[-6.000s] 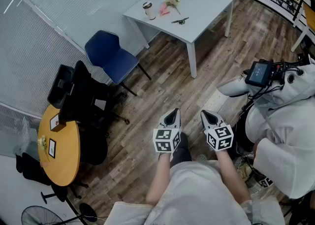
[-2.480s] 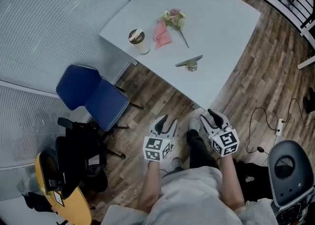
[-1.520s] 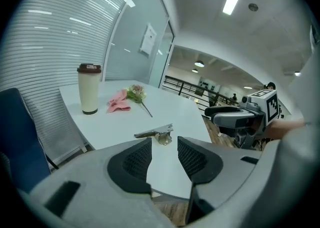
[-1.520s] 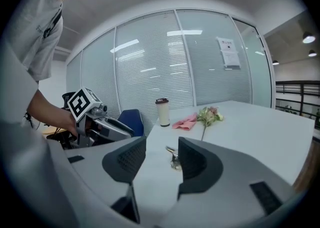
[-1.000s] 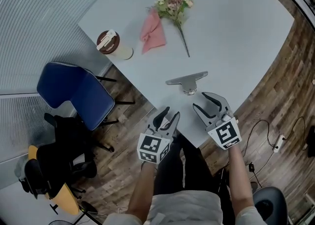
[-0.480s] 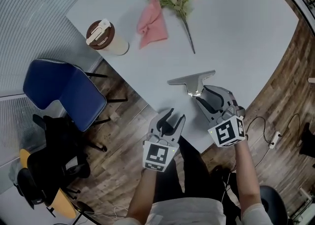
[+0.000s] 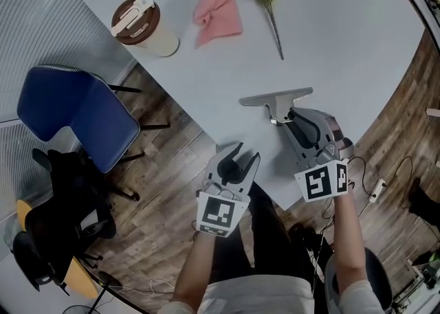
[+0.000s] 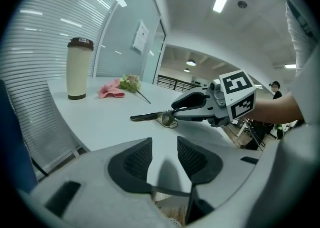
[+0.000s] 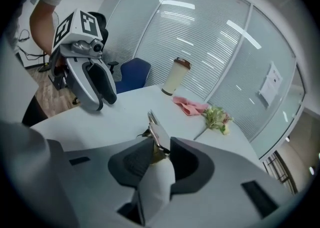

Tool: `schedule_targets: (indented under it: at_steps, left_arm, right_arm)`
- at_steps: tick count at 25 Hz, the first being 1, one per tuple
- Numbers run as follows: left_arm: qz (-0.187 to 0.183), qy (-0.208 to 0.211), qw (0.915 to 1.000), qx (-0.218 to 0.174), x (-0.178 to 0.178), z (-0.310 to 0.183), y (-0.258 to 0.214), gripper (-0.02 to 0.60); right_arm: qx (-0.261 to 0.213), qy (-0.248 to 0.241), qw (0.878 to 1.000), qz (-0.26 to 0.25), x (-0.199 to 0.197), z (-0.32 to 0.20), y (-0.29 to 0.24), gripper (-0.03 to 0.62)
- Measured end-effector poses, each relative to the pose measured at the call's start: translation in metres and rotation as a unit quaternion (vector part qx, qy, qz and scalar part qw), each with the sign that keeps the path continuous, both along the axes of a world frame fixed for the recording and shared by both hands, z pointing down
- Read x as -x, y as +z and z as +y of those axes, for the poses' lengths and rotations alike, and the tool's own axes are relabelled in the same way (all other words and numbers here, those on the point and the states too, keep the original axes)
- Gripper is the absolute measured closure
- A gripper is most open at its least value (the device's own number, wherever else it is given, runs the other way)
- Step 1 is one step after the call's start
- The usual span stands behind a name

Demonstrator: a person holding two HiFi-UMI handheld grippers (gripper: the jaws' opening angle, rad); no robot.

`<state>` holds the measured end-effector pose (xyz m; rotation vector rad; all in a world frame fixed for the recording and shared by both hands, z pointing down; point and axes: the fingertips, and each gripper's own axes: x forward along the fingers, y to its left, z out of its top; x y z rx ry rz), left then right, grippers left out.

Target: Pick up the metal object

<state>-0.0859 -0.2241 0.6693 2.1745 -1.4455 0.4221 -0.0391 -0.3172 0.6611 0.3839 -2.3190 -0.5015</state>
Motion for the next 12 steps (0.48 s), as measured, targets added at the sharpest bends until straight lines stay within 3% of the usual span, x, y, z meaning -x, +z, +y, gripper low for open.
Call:
schedule_targets:
  at_steps: [4,12]
  left_arm:
    - [0.027,-0.011,0.9996,0.006,0.004,0.008,0.001,0.428]
    - [0.020,-0.015,0.9996,0.010,0.013,0.015,0.000,0.431]
  right_arm:
    - [-0.025,0.004,0.999,0.020,0.001,0.002,0.000,0.513]
    - [-0.016,0.022,1.000,0.009,0.004,0.003,-0.010,0.539]
